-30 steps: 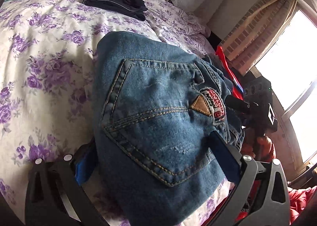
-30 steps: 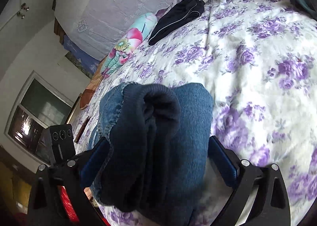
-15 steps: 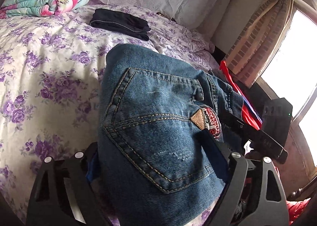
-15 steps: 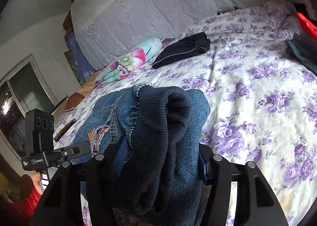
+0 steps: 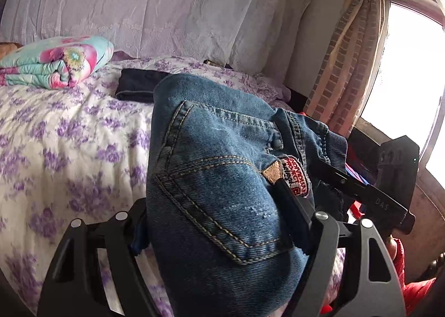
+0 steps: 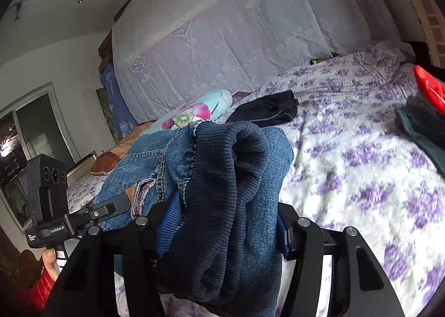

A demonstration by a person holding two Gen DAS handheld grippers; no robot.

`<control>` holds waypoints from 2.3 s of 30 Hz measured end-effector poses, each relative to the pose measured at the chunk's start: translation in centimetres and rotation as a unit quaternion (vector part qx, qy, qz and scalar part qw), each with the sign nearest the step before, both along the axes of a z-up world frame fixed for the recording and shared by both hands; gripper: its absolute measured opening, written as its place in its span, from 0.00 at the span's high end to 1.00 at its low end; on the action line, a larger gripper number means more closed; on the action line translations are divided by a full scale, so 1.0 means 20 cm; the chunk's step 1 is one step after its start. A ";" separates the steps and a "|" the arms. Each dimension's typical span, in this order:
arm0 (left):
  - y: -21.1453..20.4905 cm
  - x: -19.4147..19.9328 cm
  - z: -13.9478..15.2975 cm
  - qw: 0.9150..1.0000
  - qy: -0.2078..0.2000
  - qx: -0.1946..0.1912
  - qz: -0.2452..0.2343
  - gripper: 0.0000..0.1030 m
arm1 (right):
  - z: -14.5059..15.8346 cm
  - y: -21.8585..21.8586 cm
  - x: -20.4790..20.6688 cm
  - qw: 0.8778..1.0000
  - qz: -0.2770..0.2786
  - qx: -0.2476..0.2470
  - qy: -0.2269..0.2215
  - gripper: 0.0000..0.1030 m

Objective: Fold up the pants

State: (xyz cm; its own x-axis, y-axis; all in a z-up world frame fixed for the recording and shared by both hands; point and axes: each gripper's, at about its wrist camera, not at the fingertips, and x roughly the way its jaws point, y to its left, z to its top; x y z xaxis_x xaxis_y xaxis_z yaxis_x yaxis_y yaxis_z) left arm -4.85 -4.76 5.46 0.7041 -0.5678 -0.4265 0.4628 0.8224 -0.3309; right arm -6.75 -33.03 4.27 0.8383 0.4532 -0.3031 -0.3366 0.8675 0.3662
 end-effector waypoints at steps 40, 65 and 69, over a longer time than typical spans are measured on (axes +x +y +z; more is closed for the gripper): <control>0.07 2.36 -0.12 0.989 0.078 0.018 0.123 0.21 | -0.06 0.15 2.49 0.995 -0.051 -0.076 0.047 0.22; -0.17 2.14 0.00 0.971 -0.065 0.162 0.161 0.05 | 0.04 0.22 2.34 0.990 -0.099 -0.088 -0.048 0.41; -0.11 2.23 -0.06 0.972 -0.016 0.155 0.178 0.05 | -0.07 0.19 2.45 0.986 -0.130 -0.106 0.010 0.23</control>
